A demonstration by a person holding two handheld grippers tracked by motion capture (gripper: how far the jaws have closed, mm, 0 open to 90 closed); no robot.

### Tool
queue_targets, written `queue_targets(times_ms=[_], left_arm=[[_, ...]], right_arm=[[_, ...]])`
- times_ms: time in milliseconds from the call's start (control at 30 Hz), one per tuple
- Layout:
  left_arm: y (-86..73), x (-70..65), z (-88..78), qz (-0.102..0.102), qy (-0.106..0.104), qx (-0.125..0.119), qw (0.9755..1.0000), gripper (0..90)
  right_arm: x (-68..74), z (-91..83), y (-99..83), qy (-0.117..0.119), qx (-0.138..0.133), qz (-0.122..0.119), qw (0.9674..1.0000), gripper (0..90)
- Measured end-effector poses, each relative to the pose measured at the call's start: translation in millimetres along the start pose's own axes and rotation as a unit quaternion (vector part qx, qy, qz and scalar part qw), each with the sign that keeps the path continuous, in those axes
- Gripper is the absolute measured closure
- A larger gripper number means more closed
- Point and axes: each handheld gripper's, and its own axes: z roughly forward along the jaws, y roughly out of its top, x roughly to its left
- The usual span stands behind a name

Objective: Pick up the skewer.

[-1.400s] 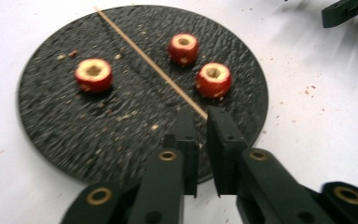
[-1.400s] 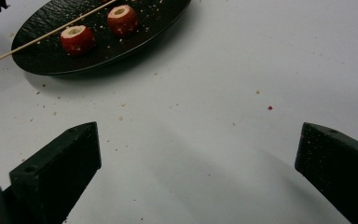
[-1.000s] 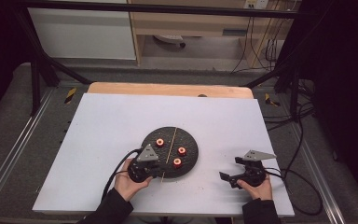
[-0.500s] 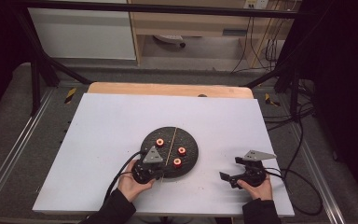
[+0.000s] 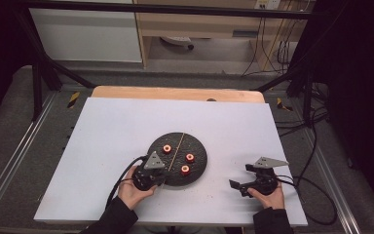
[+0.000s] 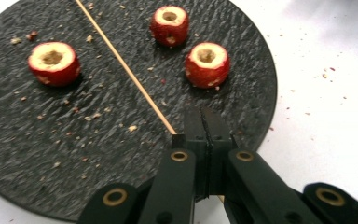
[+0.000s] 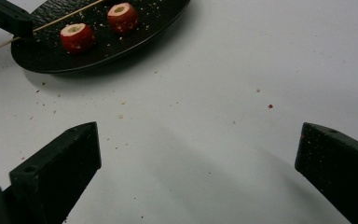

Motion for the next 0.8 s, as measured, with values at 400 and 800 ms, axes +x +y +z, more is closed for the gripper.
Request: queue_targets(times_ms=[400,800], left_arm=[[-4.2,10.1,-6.2,-0.013,0.026,-0.002,0.9996,89.9],[3.8,15.9,-25.8,-0.021,0.038,-0.006,0.9990,72.9]], right_arm=[[0.0,0.0,0.0,0.000,0.000,0.001,1.0000,0.9],[-0.3,-0.7,0.1,0.000,-0.003,0.000,1.0000,0.8]])
